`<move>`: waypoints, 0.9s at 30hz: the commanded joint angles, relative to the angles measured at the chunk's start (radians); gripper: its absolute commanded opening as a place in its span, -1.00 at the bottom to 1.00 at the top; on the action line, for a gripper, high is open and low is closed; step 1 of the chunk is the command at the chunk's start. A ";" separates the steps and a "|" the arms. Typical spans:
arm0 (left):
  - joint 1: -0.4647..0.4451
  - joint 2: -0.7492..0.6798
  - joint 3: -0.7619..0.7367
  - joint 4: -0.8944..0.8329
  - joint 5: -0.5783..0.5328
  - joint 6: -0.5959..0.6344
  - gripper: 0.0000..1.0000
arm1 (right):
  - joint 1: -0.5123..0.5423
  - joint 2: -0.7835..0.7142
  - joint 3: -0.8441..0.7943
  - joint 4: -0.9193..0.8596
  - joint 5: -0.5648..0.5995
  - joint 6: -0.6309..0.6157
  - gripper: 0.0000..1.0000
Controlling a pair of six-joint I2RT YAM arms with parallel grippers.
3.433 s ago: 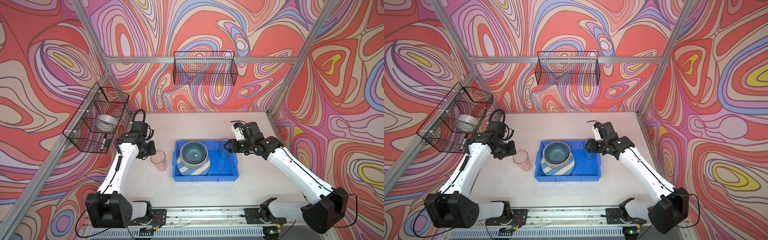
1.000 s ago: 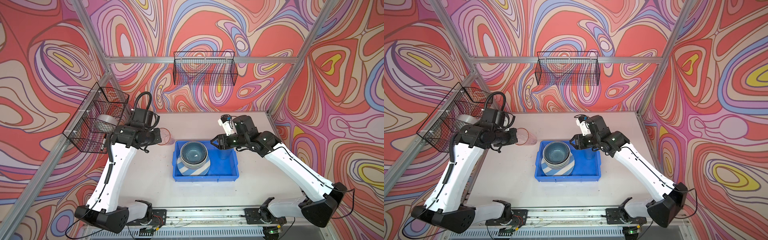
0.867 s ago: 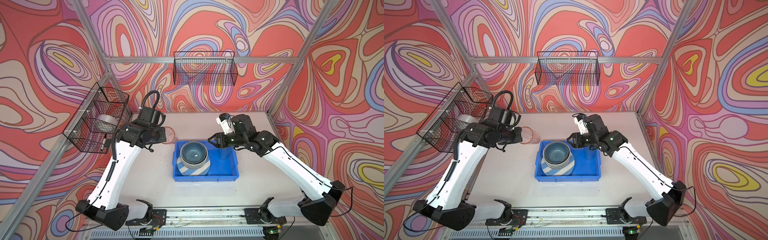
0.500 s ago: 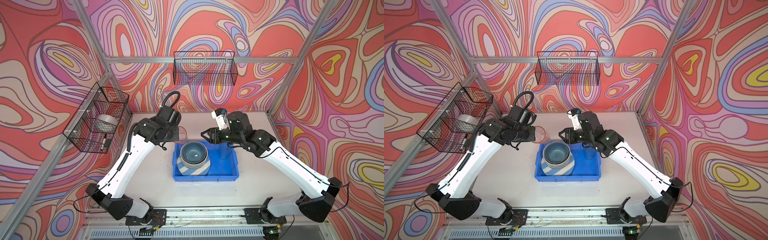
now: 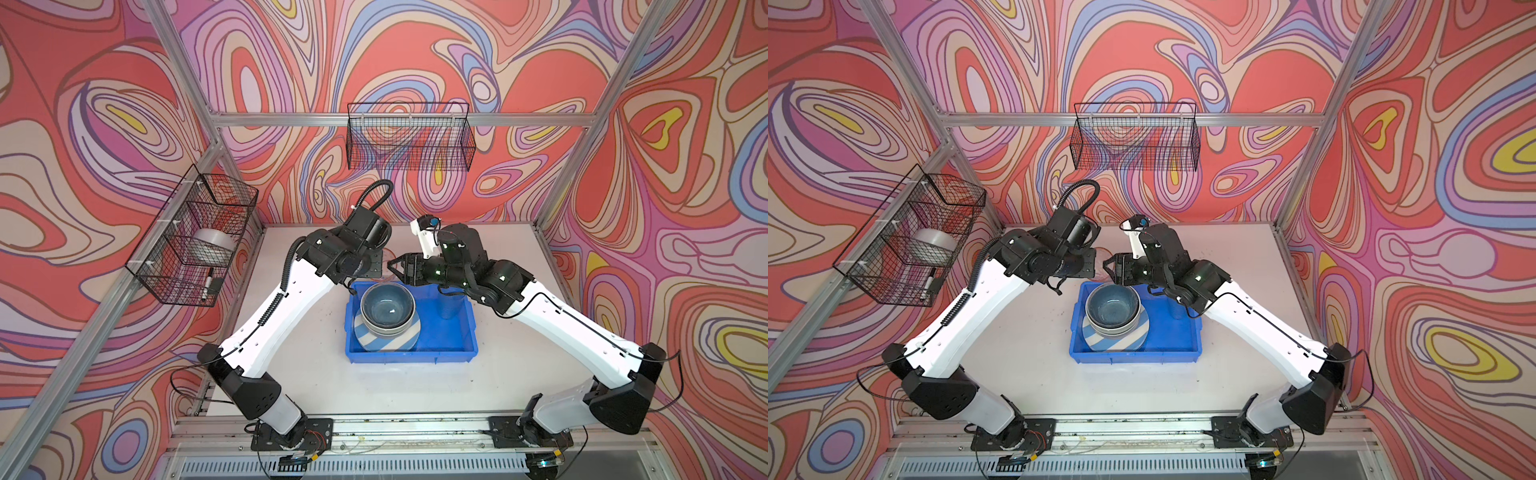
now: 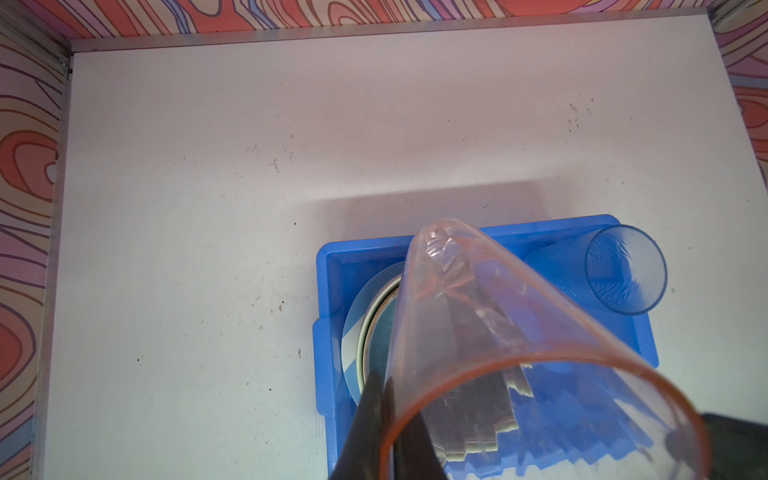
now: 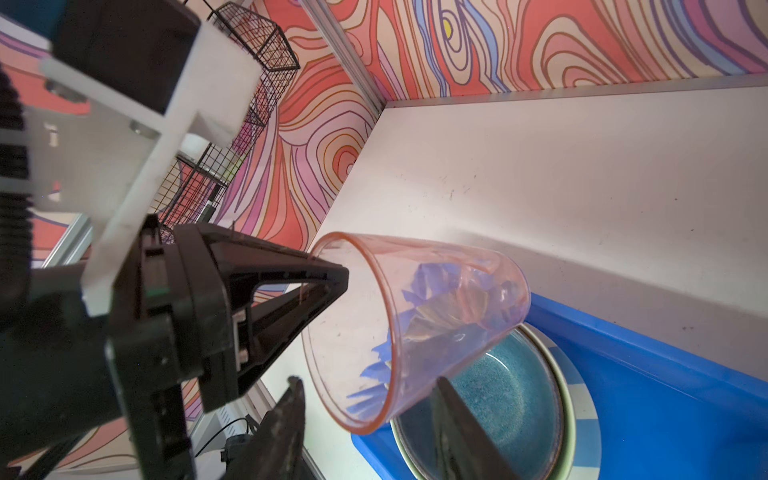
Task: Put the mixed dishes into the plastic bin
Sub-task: 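Carry the pink cup over the bin toward the right gripper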
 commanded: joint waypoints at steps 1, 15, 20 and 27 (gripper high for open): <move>-0.018 0.010 0.042 0.014 -0.034 -0.009 -1.00 | 0.006 0.029 0.007 0.001 0.077 0.022 0.01; -0.047 0.035 0.065 0.035 -0.013 0.065 -1.00 | 0.012 0.138 0.110 -0.152 0.189 0.030 -0.07; -0.051 0.039 0.065 0.058 0.024 0.092 -1.00 | 0.012 0.189 0.170 -0.215 0.209 0.033 -0.14; -0.054 0.027 0.065 0.079 0.035 0.103 -0.84 | 0.012 0.206 0.186 -0.222 0.223 0.032 -0.36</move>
